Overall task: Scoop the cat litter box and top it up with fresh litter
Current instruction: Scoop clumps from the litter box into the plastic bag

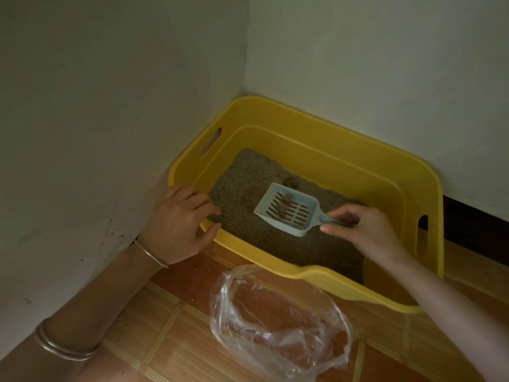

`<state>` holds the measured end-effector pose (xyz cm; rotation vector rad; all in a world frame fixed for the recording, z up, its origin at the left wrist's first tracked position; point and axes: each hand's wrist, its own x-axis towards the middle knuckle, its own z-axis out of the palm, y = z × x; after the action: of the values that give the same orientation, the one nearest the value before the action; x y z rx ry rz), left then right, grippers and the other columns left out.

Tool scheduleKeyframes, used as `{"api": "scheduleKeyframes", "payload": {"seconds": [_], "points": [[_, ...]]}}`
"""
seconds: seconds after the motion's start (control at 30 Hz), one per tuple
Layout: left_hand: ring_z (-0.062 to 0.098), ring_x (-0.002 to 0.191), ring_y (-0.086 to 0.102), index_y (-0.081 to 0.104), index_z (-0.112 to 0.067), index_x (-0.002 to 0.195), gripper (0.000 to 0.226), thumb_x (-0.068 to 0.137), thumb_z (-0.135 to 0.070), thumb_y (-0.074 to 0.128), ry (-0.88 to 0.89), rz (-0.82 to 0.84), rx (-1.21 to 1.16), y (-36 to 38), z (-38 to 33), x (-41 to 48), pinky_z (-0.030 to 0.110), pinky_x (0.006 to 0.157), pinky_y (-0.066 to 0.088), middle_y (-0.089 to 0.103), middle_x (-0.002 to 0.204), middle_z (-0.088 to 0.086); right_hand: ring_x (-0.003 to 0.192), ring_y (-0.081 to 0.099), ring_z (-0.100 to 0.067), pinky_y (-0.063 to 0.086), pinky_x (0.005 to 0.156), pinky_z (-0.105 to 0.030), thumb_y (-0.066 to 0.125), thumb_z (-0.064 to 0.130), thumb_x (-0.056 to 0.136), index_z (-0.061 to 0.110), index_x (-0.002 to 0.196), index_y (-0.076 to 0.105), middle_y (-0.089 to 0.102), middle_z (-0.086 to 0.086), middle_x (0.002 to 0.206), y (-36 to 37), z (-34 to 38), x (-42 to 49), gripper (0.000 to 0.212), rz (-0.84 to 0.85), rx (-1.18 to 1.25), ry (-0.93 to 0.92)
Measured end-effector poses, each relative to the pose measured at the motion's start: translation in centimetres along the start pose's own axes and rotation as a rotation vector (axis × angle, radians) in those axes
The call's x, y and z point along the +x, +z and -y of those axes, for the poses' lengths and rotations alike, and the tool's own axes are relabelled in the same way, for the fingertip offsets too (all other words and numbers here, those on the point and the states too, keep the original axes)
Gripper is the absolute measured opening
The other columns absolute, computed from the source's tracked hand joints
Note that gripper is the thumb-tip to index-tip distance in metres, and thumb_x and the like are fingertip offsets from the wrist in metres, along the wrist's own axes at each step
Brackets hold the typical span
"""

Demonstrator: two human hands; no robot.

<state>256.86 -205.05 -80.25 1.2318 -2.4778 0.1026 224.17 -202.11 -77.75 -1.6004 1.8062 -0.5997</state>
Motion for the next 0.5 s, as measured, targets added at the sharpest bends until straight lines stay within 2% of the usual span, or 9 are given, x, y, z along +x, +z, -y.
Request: {"api": "scheduleKeyframes", "payload": {"seconds": [0.2,0.33,0.37,0.5], "points": [[0.022,0.085,0.056,0.071,-0.015,0.090,0.032,0.084,-0.038,0.049,0.026,0.002,-0.037,-0.5,-0.8,-0.7,0.034,0.090,0.036,0.065,0.086,0.001,0.080,0.057,0.008,0.039,0.066,-0.004,0.077,0.026,0.071,0.027,0.086,0.070,0.067,0.014,0.083,-1.6,2.4,-3.6,0.016,-0.043,0.022,-0.047],[0.018,0.094,0.057,0.071,-0.017,0.092,0.025,0.083,-0.034,0.056,0.089,0.008,-0.073,-0.9,-1.9,-2.0,0.037,0.107,0.031,0.066,0.090,-0.001,0.081,0.058,0.009,0.040,0.067,-0.004,0.076,0.030,0.069,0.031,0.083,0.070,0.067,0.019,0.079,-2.3,4.0,-7.2,0.016,-0.033,0.020,-0.068],[0.018,0.095,0.058,0.071,-0.016,0.092,0.023,0.083,-0.032,0.057,0.097,0.022,-0.088,-1.0,-2.2,-2.4,0.039,0.107,0.032,0.065,0.091,-0.001,0.081,0.058,0.008,0.041,0.068,-0.005,0.076,0.031,0.069,0.032,0.084,0.069,0.067,0.020,0.078,-2.3,4.2,-8.1,0.016,-0.026,0.012,-0.074],[0.020,0.094,0.059,0.069,-0.014,0.094,0.025,0.086,-0.032,0.054,0.097,0.145,-0.203,-1.1,-4.1,-4.7,0.036,0.083,0.049,0.065,0.095,0.000,0.080,0.059,0.006,0.044,0.068,-0.008,0.072,0.036,0.066,0.036,0.083,0.066,0.064,0.026,0.085,-2.3,4.7,-11.9,0.019,0.035,0.017,-0.077]]}}
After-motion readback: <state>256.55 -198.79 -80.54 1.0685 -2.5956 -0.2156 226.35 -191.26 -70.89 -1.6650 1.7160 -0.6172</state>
